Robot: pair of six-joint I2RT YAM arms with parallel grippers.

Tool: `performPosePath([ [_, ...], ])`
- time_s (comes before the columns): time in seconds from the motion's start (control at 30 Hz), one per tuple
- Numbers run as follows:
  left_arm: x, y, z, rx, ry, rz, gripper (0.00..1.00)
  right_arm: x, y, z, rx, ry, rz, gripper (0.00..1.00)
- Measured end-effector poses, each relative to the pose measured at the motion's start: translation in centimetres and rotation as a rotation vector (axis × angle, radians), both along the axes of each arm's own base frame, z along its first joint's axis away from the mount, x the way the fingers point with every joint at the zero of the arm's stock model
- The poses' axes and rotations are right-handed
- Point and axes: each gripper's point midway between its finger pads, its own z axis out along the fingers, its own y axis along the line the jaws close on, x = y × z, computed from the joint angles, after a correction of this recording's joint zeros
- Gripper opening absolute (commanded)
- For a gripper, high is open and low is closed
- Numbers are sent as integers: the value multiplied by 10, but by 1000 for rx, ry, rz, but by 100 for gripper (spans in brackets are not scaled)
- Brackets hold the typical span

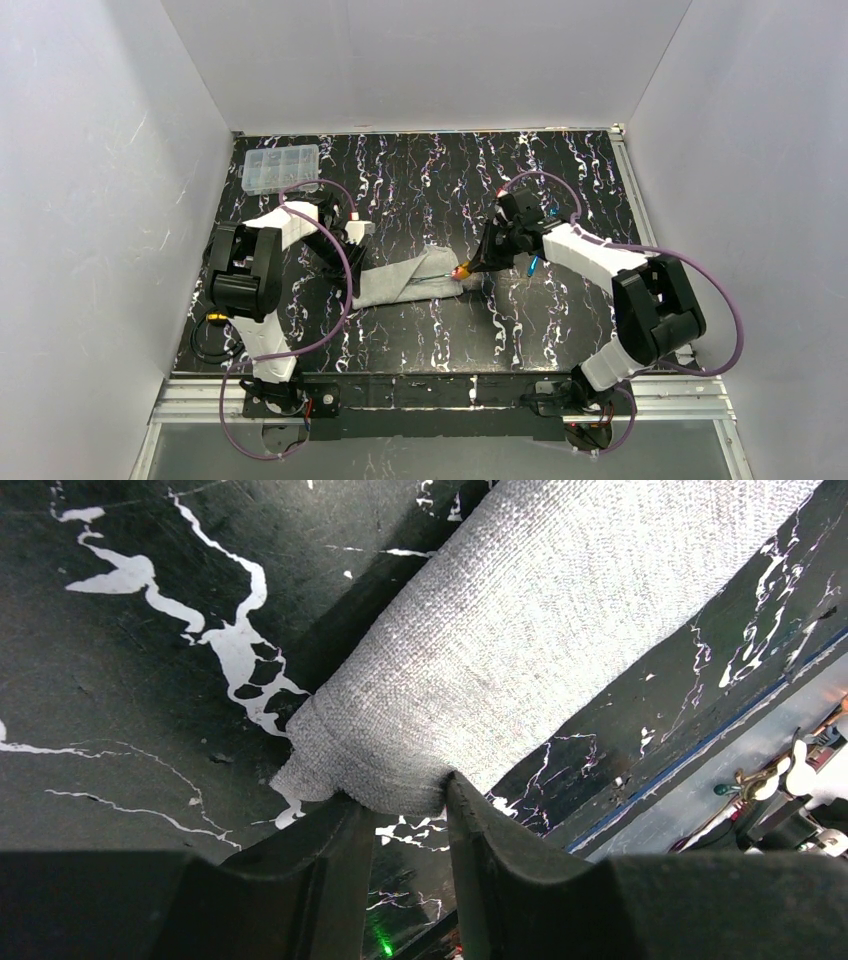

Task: Fold the napkin into a case and place the utensils inside
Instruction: Insert the spoon into the folded napkin.

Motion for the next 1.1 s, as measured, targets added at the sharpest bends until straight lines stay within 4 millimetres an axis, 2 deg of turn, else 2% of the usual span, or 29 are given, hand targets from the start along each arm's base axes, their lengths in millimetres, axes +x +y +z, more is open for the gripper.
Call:
performPosePath([
  [0.3,-2,-2,0,-13,12,2,29,-6,39,-12,53,6,57,1],
  [0.53,-2,-2,0,-14,14,2,28,-7,61,-24,78,16,70,1],
  [0.87,-2,-2,0,-15,13,0,28,-5,72,-26,92,-8,78,2],
  [1.03,-2,-2,0,-16,12,-5,27,-5,73,-26,90,-16,77,9],
  [1.07,-2,-2,0,-16,11,-6,27,-4,74,-26,91,-20,78,14],
  [1.1,-2,-2,0,-16,11,-6,27,-4,75,-25,93,-23,81,24],
])
